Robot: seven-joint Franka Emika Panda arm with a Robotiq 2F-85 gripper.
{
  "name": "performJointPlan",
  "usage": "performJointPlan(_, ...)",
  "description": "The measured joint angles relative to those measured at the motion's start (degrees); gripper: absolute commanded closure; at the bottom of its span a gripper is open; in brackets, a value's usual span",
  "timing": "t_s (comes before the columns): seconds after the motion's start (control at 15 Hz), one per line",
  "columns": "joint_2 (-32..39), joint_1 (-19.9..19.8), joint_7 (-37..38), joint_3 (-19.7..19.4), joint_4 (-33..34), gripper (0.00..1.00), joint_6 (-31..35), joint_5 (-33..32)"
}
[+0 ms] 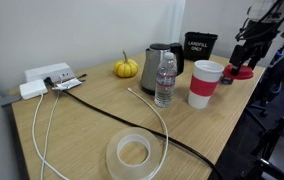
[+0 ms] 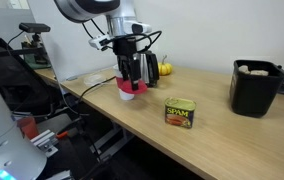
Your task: Take the lid on the cup and put it on the table
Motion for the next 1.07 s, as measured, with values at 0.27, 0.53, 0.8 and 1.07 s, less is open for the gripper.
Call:
performJointPlan(0.27,4.84,0.02,3.47,0.49,0.0,0.35,1.7,-0.03)
performJointPlan(0.53,9.67,0.02,6.61,0.28,0.02,0.35,3.09,0.04)
performJointPlan(0.8,13.0,0.05,8.39,-0.17,0.07,0.35,4.4,0.09)
performJointPlan(1.07,14.33,0.13,8.58,-0.96,0.21,0.03,5.42,1.05)
